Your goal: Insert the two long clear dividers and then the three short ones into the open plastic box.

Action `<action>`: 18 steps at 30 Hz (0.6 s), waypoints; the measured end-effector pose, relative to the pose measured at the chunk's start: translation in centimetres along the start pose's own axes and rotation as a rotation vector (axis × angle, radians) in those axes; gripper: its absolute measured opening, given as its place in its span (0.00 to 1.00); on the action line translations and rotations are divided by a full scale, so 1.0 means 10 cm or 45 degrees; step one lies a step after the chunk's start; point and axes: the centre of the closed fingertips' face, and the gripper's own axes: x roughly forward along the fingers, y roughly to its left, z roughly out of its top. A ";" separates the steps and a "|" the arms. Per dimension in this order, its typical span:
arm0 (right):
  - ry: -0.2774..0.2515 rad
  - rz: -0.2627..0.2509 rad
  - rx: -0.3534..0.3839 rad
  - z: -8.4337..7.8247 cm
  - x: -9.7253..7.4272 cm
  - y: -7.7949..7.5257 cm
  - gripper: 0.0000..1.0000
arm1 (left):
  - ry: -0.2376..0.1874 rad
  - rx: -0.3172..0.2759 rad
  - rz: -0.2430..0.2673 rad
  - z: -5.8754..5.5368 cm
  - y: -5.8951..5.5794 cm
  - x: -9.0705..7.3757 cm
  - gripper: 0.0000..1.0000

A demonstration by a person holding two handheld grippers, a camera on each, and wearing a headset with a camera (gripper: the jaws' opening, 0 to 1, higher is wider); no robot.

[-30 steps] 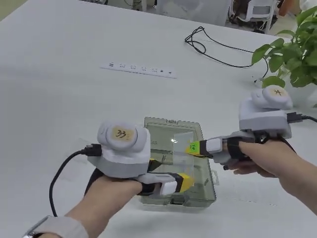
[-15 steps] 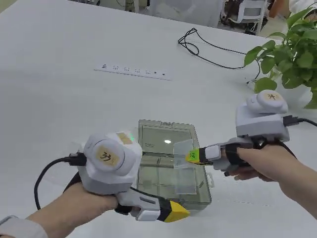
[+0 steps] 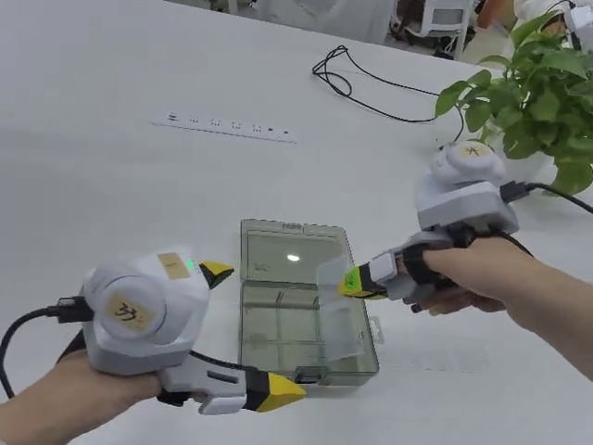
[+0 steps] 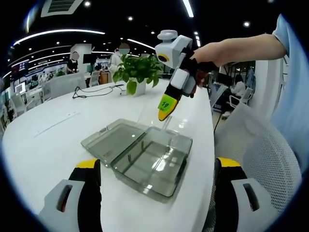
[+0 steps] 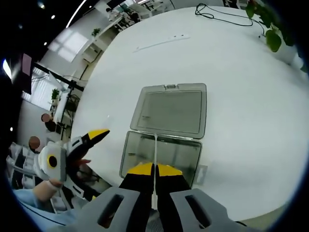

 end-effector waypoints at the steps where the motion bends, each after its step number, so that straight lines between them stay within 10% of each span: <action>1: 0.011 -0.006 0.016 0.01 0.00 -0.01 0.02 | -0.002 0.001 0.001 0.00 0.01 0.00 1.00; 18: 0.181 -0.160 0.168 -0.05 0.11 -0.22 0.02 | -0.048 -0.013 0.031 -0.03 0.03 -0.08 1.00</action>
